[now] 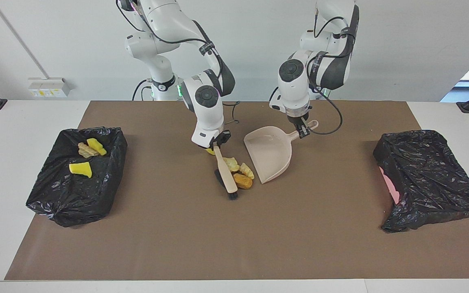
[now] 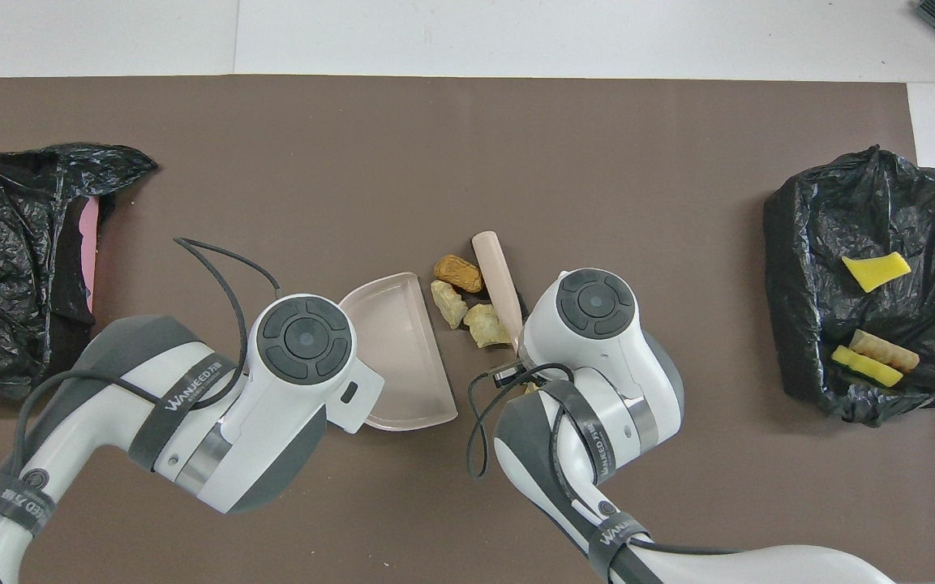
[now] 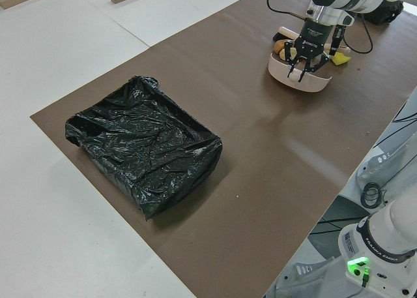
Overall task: Sweep and dump trash in bin
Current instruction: 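Sweep the remaining crumbs into the dustpan with the right gripper's brush, then move the brush with the right gripper toward the yellow sponge piece, then push the yellow sponge into the dustpan with the right gripper's brush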
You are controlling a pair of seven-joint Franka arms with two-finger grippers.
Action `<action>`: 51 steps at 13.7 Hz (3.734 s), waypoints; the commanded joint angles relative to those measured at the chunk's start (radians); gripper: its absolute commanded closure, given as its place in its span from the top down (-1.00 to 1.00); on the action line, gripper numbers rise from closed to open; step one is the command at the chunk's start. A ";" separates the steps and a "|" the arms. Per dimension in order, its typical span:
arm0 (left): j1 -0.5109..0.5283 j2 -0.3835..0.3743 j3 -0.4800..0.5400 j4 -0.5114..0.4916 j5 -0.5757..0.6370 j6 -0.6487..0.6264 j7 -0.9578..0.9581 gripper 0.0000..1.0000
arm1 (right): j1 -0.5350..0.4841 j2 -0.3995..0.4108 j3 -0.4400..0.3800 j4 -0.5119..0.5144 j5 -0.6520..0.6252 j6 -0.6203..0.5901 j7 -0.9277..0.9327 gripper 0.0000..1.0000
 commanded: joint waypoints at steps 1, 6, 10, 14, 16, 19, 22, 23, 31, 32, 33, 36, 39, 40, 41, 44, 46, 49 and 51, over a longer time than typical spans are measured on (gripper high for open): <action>-0.021 -0.023 0.009 -0.066 0.017 0.070 0.013 -1.00 | 0.005 0.014 0.032 0.002 0.189 0.015 -0.107 -1.00; 0.016 -0.014 0.009 -0.076 0.017 0.138 0.013 -1.00 | -0.021 -0.032 0.039 -0.018 0.517 -0.121 -0.301 -1.00; 0.037 -0.009 0.009 -0.076 0.017 0.175 0.013 -1.00 | -0.078 -0.197 0.035 -0.012 0.526 -0.297 -0.149 -1.00; 0.038 -0.008 0.009 -0.076 0.017 0.179 0.013 -1.00 | -0.089 -0.285 0.032 -0.033 0.275 -0.443 -0.023 -1.00; 0.039 -0.008 0.009 -0.076 0.017 0.176 0.013 -1.00 | -0.088 -0.256 0.035 -0.075 0.006 -0.381 -0.009 -1.00; 0.039 -0.008 0.009 -0.076 0.017 0.181 0.013 -1.00 | -0.090 -0.099 0.037 0.026 -0.222 -0.321 -0.020 -1.00; 0.039 -0.008 0.009 -0.076 0.017 0.181 0.013 -1.00 | -0.084 0.043 0.045 0.086 -0.207 -0.181 -0.018 -1.00; 0.039 -0.008 0.009 -0.076 0.017 0.179 0.013 -1.00 | -0.064 0.050 0.061 0.085 -0.142 -0.155 -0.011 -1.00; 0.044 -0.008 0.009 -0.076 0.017 0.184 0.013 -1.00 | 0.037 -0.073 0.077 0.029 0.299 -0.201 0.090 -1.00; 0.044 -0.008 0.009 -0.076 0.017 0.186 0.013 -1.00 | 0.024 -0.122 0.069 0.013 0.289 -0.265 0.138 -1.00; 0.044 -0.008 0.009 -0.078 0.017 0.186 0.013 -1.00 | -0.013 -0.167 0.068 0.000 0.267 -0.312 0.191 -1.00; 0.045 -0.008 0.009 -0.078 0.017 0.193 0.016 -1.00 | -0.032 -0.329 0.075 -0.073 0.035 -0.500 0.392 -1.00; 0.044 -0.008 0.009 -0.084 0.017 0.205 0.019 -1.00 | -0.013 -0.501 0.075 -0.329 -0.043 -0.445 0.427 -1.00; 0.042 -0.008 0.008 -0.084 0.017 0.212 0.019 -1.00 | -0.015 -0.529 0.075 -0.380 -0.085 -0.442 0.422 -1.00; 0.042 -0.008 0.008 -0.084 0.017 0.212 0.019 -1.00 | -0.016 -0.531 0.077 -0.412 -0.096 -0.431 0.422 -1.00; 0.031 -0.012 0.008 -0.095 0.017 0.210 0.048 -1.00 | -0.009 -0.442 0.078 -0.463 -0.083 -0.284 0.401 -1.00; 0.028 -0.012 0.008 -0.095 0.017 0.210 0.073 -1.00 | 0.019 -0.327 0.078 -0.455 -0.049 -0.102 0.390 -1.00; -0.005 0.017 0.006 -0.096 0.017 0.207 0.073 -1.00 | 0.065 -0.220 0.086 -0.336 0.073 -0.017 0.272 -1.00; -0.007 0.017 0.006 -0.095 0.017 0.196 0.070 -1.00 | 0.097 -0.181 0.088 -0.275 0.150 0.011 0.246 -1.00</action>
